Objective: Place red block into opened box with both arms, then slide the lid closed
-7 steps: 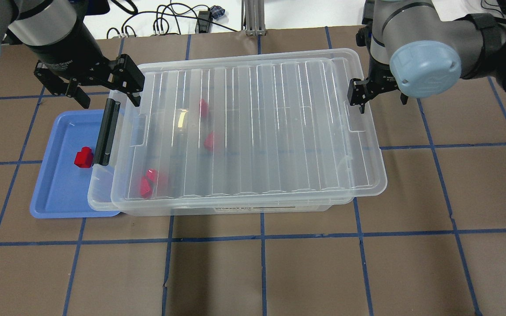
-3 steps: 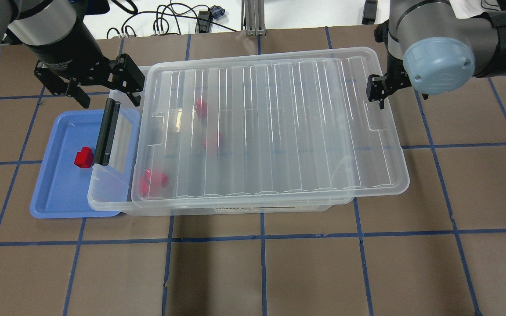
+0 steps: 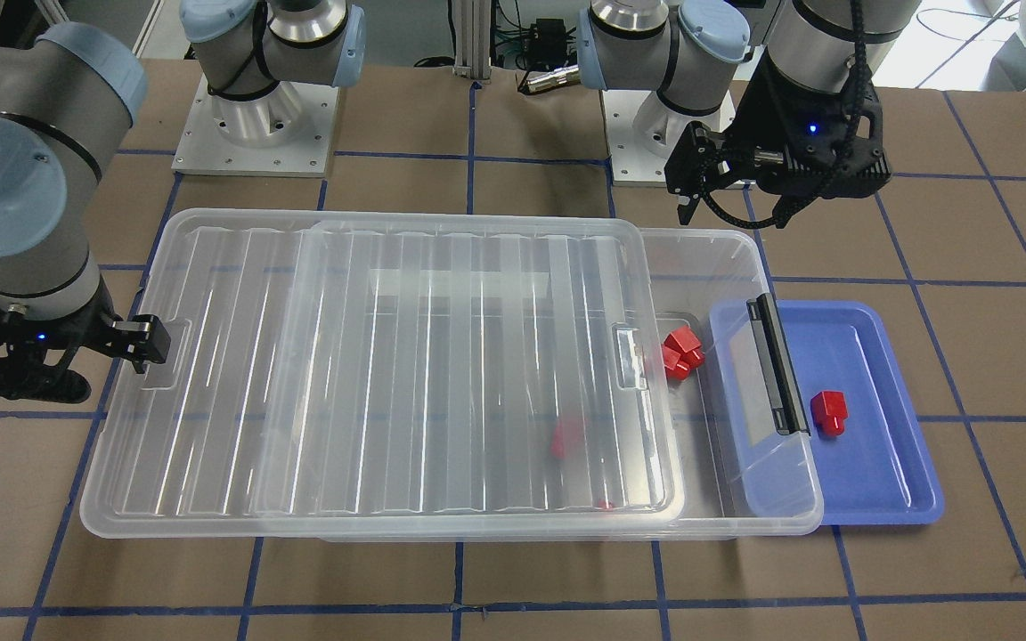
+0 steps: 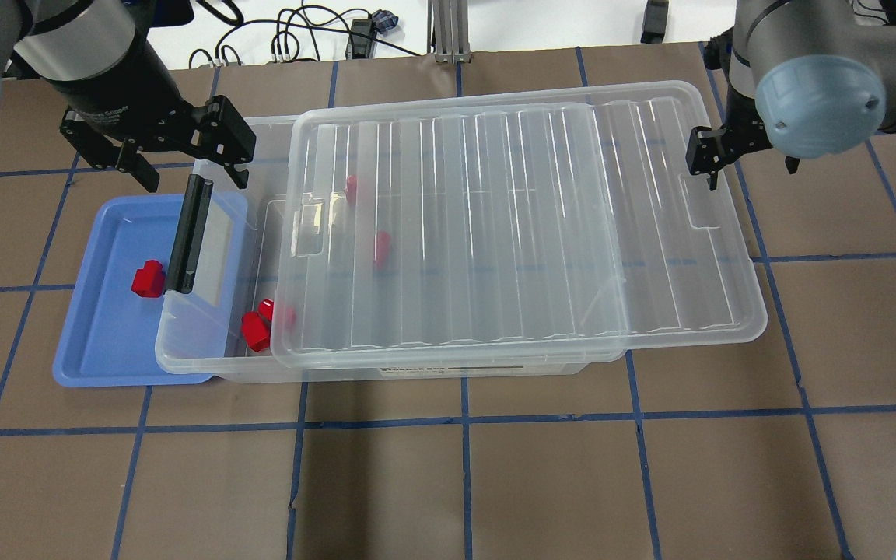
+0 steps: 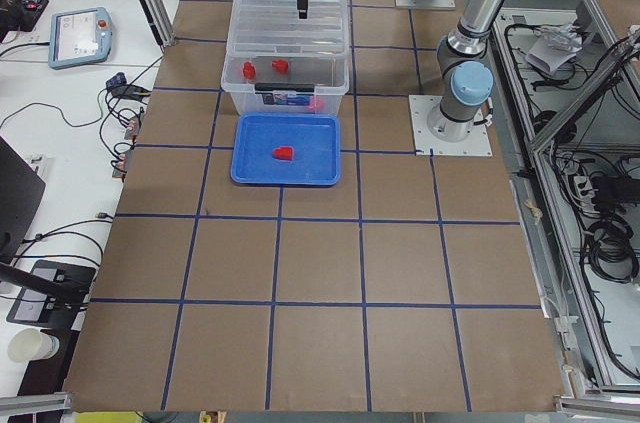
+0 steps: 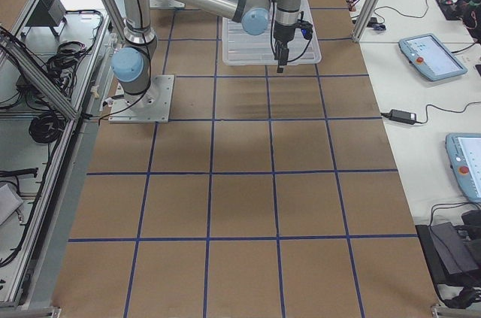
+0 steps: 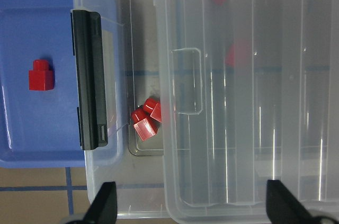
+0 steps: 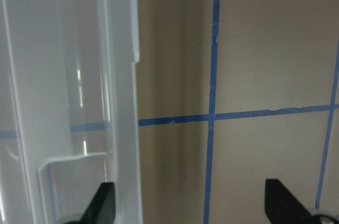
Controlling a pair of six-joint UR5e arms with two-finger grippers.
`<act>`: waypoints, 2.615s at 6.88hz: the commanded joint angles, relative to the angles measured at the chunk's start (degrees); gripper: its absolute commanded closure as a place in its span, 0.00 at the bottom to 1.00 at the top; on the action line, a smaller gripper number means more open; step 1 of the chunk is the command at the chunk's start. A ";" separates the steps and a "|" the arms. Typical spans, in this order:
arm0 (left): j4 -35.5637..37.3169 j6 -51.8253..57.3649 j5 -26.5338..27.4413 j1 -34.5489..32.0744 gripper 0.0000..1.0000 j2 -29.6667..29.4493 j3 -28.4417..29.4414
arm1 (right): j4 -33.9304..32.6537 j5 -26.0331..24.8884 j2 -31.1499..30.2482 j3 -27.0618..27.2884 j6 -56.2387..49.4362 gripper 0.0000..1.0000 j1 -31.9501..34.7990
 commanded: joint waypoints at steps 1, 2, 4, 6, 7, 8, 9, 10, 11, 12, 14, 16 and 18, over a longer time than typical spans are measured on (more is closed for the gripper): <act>0.02 -0.09 -0.02 0.01 0.00 -0.02 -0.05 | 0.24 0.09 -0.22 0.00 -1.27 0.00 -4.83; 0.02 0.00 -0.02 0.02 0.00 -0.02 -0.05 | 0.85 0.44 -0.22 0.00 -1.63 0.00 -5.46; 0.02 -0.09 -0.02 0.01 0.00 -0.02 -0.05 | 0.95 0.62 -0.22 -0.17 -1.63 0.00 -5.47; 0.02 0.00 0.07 -0.07 0.00 0.07 -0.14 | 1.91 0.79 -0.48 -0.96 -1.63 0.00 -5.20; 0.02 0.00 0.15 -0.07 0.00 0.07 -0.14 | 2.35 6.19 -2.40 -2.09 -1.72 0.00 -4.24; -0.15 0.00 0.76 -0.07 0.00 0.33 -0.23 | 2.88 13.47 -5.46 -2.80 -1.89 0.00 -3.10; -0.68 -0.09 1.03 0.10 0.00 0.24 -0.32 | 3.93 16.32 -8.54 -3.51 -1.37 0.00 -1.00; 0.62 2.96 0.25 1.58 0.00 -0.63 -0.32 | 6.20 17.40 -10.31 -5.34 0.37 0.00 4.15; 1.42 10.56 0.94 3.77 0.00 -0.55 -0.32 | 9.18 17.49 -10.33 -8.66 4.13 0.00 8.73; 0.99 13.59 0.86 6.93 0.00 -0.55 -0.32 | 11.38 17.58 -9.98 -10.52 5.13 0.00 11.38; 0.99 15.46 0.77 14.04 0.00 -1.95 -0.49 | 14.20 17.58 -9.80 -9.32 5.14 0.00 10.98; 1.59 30.76 0.07 19.94 0.00 -4.05 -1.71 | 14.13 17.50 -9.71 -9.49 4.44 0.00 10.27; 11.30 37.68 -2.82 27.06 0.00 -8.00 -8.72 | 14.13 17.41 -9.89 -10.28 4.43 0.00 10.00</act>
